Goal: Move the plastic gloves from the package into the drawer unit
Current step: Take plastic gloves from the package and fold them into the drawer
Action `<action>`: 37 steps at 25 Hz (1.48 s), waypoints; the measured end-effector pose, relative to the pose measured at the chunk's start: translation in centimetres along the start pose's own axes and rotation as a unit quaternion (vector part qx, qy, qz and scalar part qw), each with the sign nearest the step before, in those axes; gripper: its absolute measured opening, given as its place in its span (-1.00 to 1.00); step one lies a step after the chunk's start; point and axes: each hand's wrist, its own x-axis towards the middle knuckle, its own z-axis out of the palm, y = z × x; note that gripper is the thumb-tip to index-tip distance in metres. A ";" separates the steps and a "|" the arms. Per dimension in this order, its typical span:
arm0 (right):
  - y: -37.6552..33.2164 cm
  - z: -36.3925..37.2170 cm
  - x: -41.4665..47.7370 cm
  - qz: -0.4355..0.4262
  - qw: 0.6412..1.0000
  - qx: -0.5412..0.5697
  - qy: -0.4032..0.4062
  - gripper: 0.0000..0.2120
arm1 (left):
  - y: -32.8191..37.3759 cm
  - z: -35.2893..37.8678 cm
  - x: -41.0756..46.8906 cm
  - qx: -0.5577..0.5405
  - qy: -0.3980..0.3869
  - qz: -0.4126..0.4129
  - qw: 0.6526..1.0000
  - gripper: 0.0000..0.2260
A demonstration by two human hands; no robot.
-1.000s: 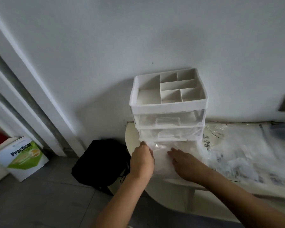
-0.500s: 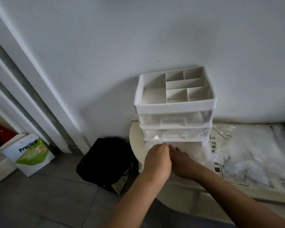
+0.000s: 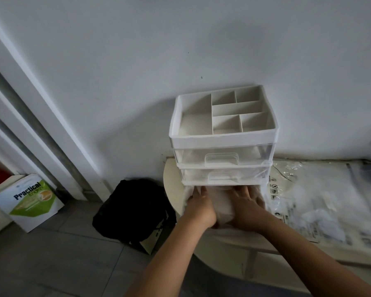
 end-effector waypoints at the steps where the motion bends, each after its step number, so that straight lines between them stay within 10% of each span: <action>1: 0.0 0.0 0.0 -0.001 1.000 0.000 0.017 0.07 | -0.2 0.0 0.2 -0.007 -0.001 -0.002 1.000 -0.10; 9: -0.2 -1.1 -1.0 -0.018 1.000 -0.002 -0.009 -0.08 | 0.1 -0.7 0.7 0.080 -0.037 -0.039 0.995 -0.21; 15: 1.7 -7.9 -5.2 -0.051 0.992 0.114 0.009 -0.59 | 0.7 -1.7 -1.3 0.102 -0.035 -0.009 0.994 -0.14; 18: 5.7 -10.1 -6.9 0.003 0.975 0.203 0.091 -0.82 | 1.7 -3.0 -3.5 0.076 0.047 0.003 0.996 -0.54; 21: 11.0 -10.5 -8.1 0.097 0.959 0.165 0.206 -0.77 | 4.1 -4.3 -6.2 0.075 0.169 0.030 0.982 -0.88; 24: 17.7 -10.1 -9.1 0.237 0.934 0.077 0.257 -0.81 | 7.9 -4.4 -8.0 0.006 0.228 0.114 0.967 -0.60; 31: 24.3 -9.8 -12.1 0.293 0.925 0.093 0.223 -0.74 | 16.4 2.3 -5.6 -0.135 0.135 0.244 0.951 -0.80; 37: 25.1 -8.8 -14.3 0.380 0.897 0.044 0.221 -0.37 | 20.5 7.7 -3.8 -0.020 0.047 0.253 0.966 -0.46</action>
